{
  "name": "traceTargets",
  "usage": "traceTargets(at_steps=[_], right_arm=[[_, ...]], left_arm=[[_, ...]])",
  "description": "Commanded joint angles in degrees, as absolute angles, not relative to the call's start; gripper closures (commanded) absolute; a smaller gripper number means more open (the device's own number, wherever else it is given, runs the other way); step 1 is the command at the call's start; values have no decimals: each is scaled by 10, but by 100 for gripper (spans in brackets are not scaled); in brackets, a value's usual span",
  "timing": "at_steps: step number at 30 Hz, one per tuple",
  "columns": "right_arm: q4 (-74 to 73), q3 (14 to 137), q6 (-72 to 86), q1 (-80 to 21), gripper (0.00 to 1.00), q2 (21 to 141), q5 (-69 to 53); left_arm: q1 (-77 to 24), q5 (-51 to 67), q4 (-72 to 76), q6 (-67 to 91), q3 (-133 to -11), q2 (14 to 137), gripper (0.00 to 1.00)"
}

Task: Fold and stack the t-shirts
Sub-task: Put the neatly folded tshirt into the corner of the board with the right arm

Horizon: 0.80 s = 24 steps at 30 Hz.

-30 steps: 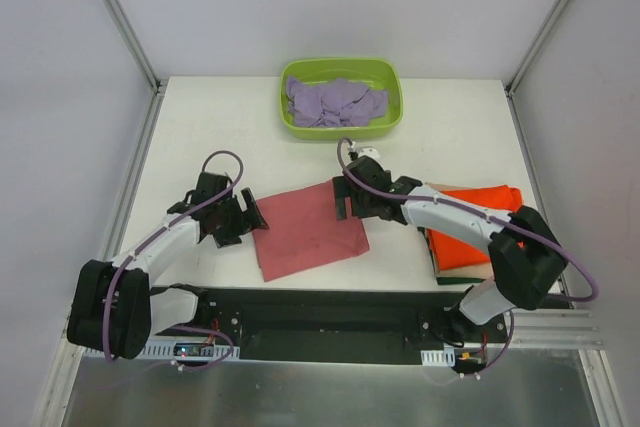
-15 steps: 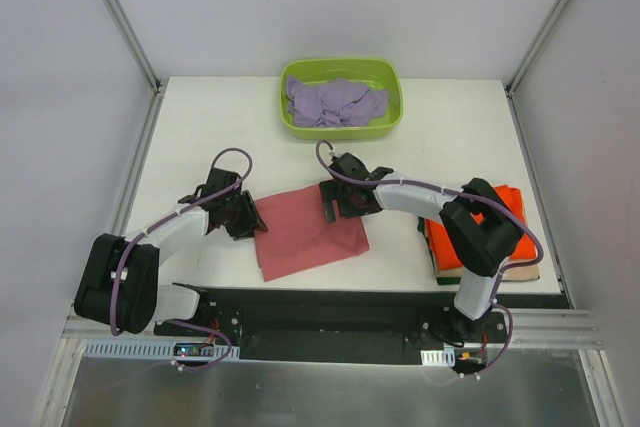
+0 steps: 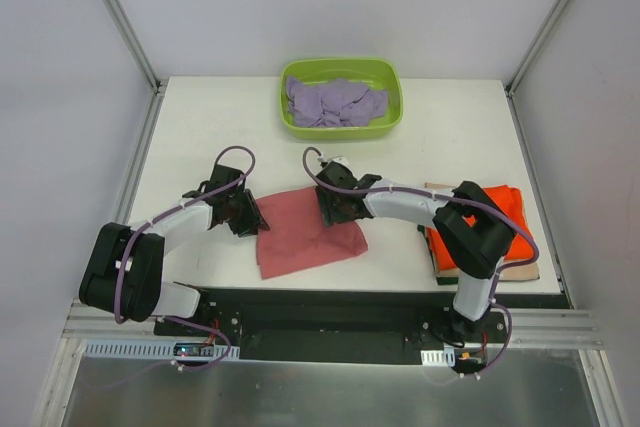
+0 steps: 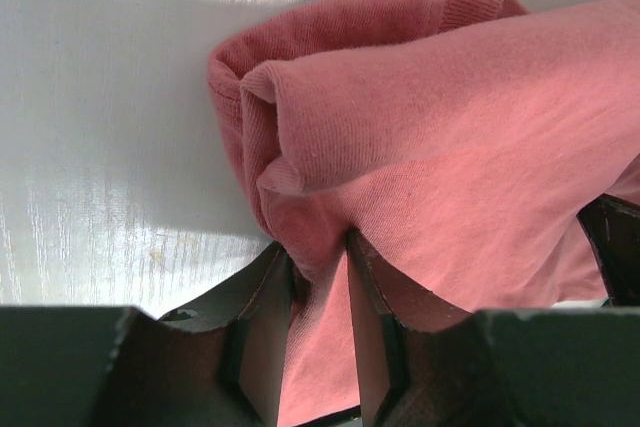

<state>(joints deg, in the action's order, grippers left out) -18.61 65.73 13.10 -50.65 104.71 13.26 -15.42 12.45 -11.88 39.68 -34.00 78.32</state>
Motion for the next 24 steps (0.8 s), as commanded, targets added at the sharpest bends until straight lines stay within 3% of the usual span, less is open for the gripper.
traceTargets(at_steps=[1,2,9,14,24], right_arm=[[-219,664,138,-531,49,1087,149],[-219,665,137,-533,59,1088,155],[-230,664,111,-533,99,1057,221],[-245,639,53,-549,99,992,273],[-414,606,69,-554,100,883,487]], left_arm=[[-160,70,-152,389,-322,809,72],[-160,69,-152,389,-322,808,72],[-168,81,-153,387,-324,795,63],[-175,96,-153,379,-323,774,54],[-183,116,-150,368,-307,720,37]])
